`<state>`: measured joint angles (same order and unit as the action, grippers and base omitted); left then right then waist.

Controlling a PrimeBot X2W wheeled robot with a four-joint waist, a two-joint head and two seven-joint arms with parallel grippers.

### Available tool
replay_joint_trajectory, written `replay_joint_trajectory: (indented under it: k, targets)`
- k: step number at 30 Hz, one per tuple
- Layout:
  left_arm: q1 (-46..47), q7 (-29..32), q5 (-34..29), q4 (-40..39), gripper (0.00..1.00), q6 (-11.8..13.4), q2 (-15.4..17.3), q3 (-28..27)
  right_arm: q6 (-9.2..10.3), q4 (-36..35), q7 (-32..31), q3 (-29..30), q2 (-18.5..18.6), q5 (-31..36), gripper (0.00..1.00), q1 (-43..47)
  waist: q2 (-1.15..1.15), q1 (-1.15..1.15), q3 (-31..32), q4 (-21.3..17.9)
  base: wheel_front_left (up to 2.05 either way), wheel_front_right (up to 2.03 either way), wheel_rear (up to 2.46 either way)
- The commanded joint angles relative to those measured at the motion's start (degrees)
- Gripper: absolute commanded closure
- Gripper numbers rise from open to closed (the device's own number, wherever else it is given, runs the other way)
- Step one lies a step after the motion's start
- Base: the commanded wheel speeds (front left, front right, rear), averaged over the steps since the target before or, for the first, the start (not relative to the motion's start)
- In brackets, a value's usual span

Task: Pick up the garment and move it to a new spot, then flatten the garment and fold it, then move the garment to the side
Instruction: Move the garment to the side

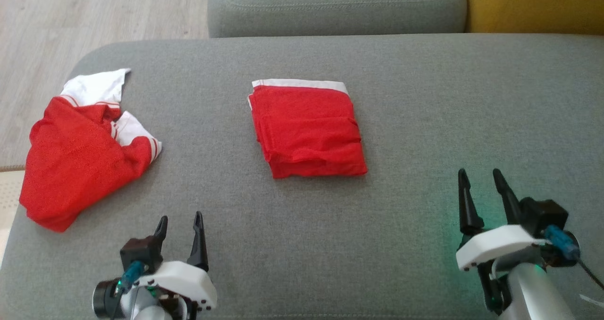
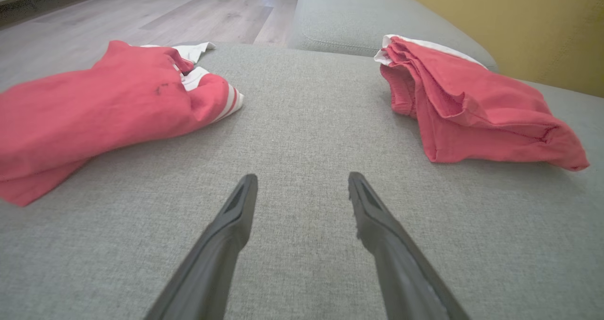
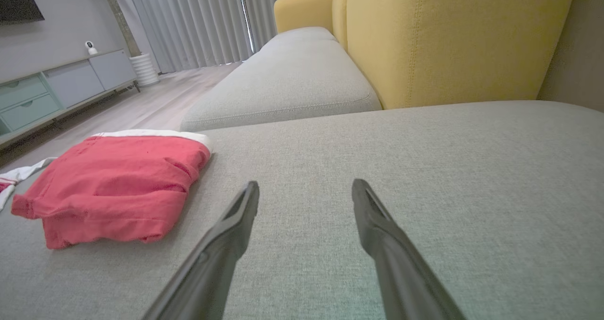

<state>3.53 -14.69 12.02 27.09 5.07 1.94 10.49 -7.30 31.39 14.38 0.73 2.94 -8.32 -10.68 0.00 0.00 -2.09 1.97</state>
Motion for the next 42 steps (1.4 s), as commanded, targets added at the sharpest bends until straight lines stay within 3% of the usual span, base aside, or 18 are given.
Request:
replay_joint_trajectory:
  k: [1, 15, 29, 36, 42]
  targets:
    - [1.1, -0.3, -0.7, -2.1, 0.00, 0.3, 0.9, -2.0, -0.19, -1.6, 0.6, -1.4, -0.1, 1.2, 0.00, -1.1, 0.00, 0.00, 0.3, -0.1, 0.00, 0.00, 0.00]
    - [1.8, -0.3, -0.7, -3.2, 0.00, -0.8, 0.9, -0.1, -0.19, 0.5, 0.6, -3.2, -0.1, 3.3, 0.00, -2.2, 0.00, 0.00, -2.8, 1.2, 0.00, 0.00, 0.00]
    - [6.8, -0.3, 0.6, -3.4, 0.00, -1.6, 0.9, 4.8, -0.19, 7.9, 0.0, -5.7, -0.1, 6.3, 0.00, -16.1, 0.00, 0.00, -10.3, 10.2, 0.00, 0.00, 0.00]
    - [8.2, -0.3, 1.4, -3.5, 0.00, -1.3, 0.9, 6.5, -0.19, 14.2, -2.3, -4.0, -0.1, 8.1, 0.00, -24.0, 0.00, 0.00, -12.9, 14.7, 0.00, 0.00, 0.00]
    - [8.6, -0.3, 1.4, -3.4, 0.00, -1.1, 0.9, 6.8, -0.19, 20.9, -6.3, -1.5, -0.1, 11.3, 0.00, -28.3, 0.00, 0.00, -14.0, 16.0, 0.00, 0.00, 0.00]
